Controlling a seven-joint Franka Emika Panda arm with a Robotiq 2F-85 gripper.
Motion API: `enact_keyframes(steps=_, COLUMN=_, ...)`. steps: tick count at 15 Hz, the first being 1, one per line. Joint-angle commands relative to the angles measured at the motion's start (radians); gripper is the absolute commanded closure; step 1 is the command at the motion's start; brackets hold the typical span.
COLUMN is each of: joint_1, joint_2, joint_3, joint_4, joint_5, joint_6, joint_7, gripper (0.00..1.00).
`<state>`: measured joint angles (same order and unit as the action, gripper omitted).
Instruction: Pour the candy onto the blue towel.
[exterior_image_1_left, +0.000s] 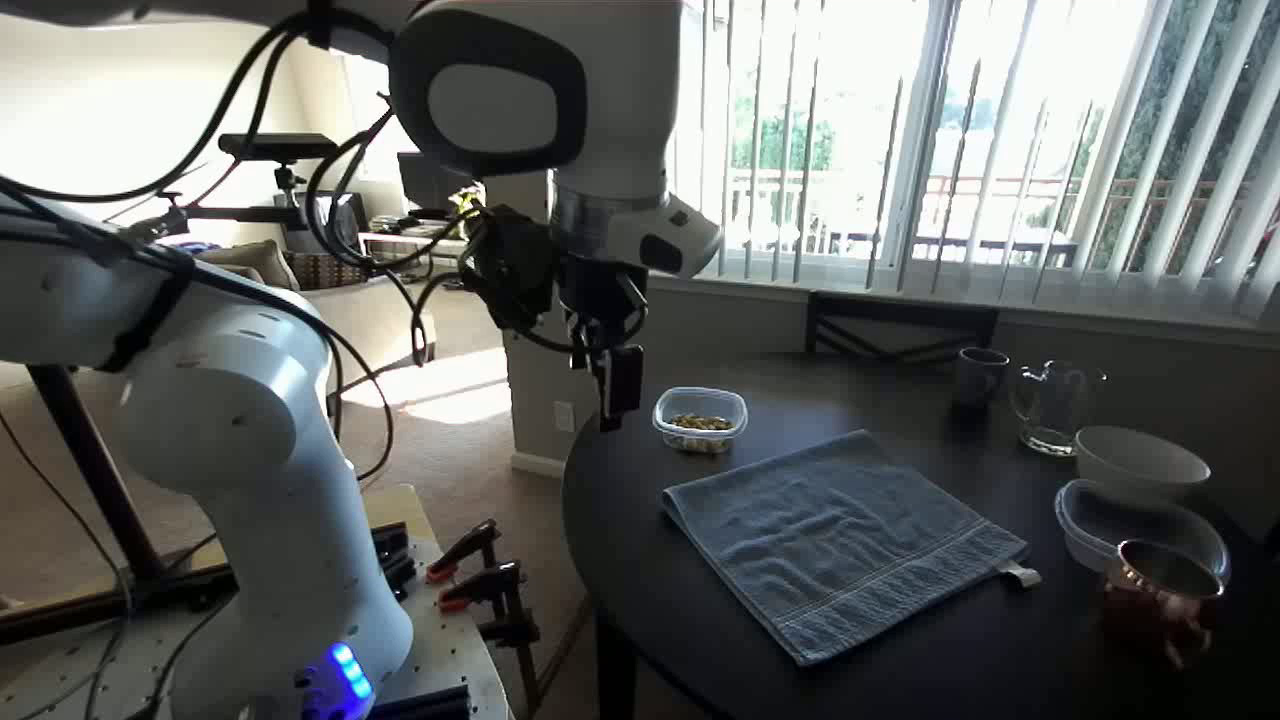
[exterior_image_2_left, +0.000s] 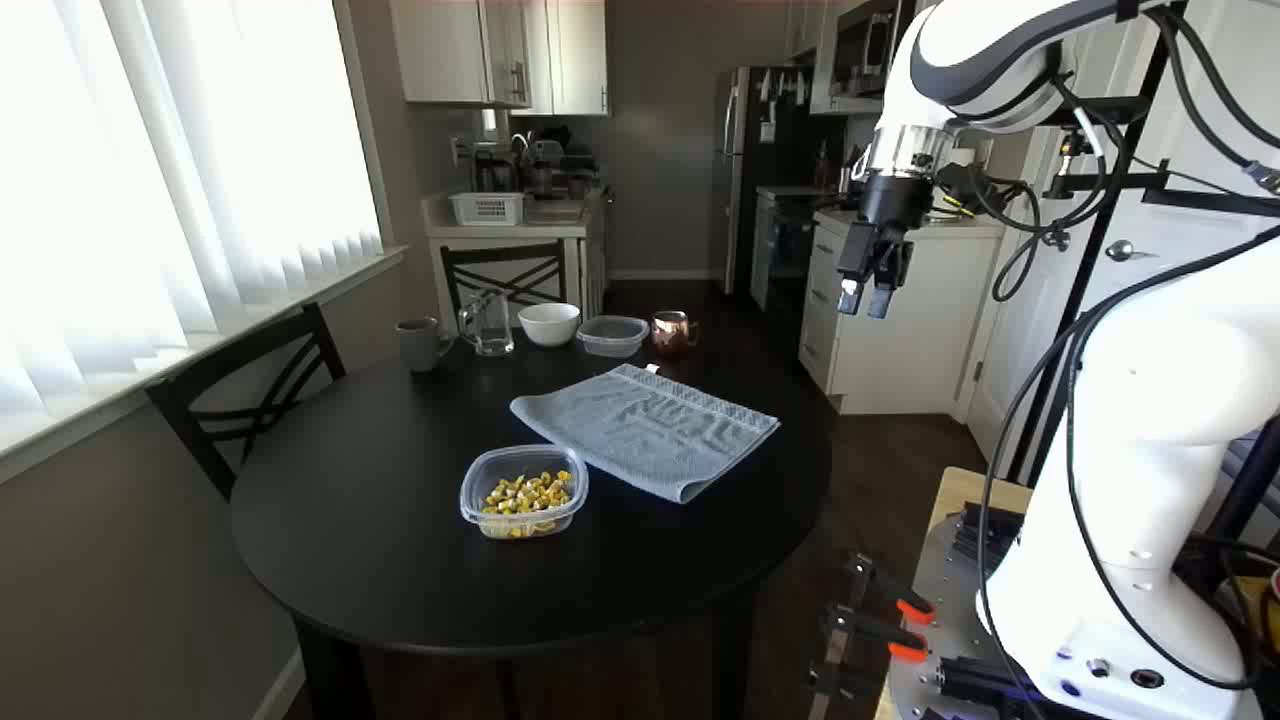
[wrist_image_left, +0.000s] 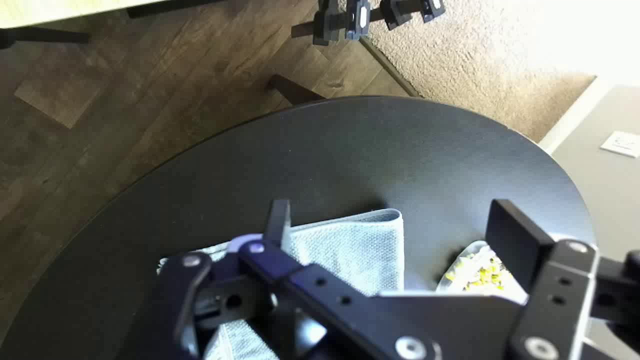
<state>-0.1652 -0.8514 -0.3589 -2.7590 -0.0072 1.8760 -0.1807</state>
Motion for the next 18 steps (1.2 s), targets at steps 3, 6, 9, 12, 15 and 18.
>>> enact_keyframes(steps=3, joint_1=-0.023, joint_2=0.007, joint_3=0.021, joint_4=0.001, joint_5=0.017, joint_6=-0.001, joint_7=-0.016, gripper=0.0)
enact_keyframes(steps=6, joint_1=-0.023, joint_2=0.007, joint_3=0.021, joint_4=0.001, joint_5=0.017, joint_6=-0.001, joint_7=-0.016, gripper=0.0)
enact_keyframes(steps=9, joint_1=0.089, joint_2=0.007, joint_3=0.12, joint_4=0.001, joint_5=0.106, joint_6=0.053, joint_7=0.023, gripper=0.0)
enact_keyframes(steps=12, joint_1=0.187, joint_2=0.041, joint_3=0.253, joint_4=-0.003, joint_5=0.344, joint_6=0.178, joint_7=0.205, gripper=0.0)
enact_keyframes(steps=15, joint_1=0.246, joint_2=0.132, joint_3=0.443, joint_4=-0.018, joint_5=0.496, joint_6=0.423, joint_7=0.447, gripper=0.0)
enact_keyframes(steps=18, joint_1=0.22, joint_2=0.288, joint_3=0.628, joint_4=0.004, joint_5=0.572, joint_6=0.669, joint_7=0.617, gripper=0.0)
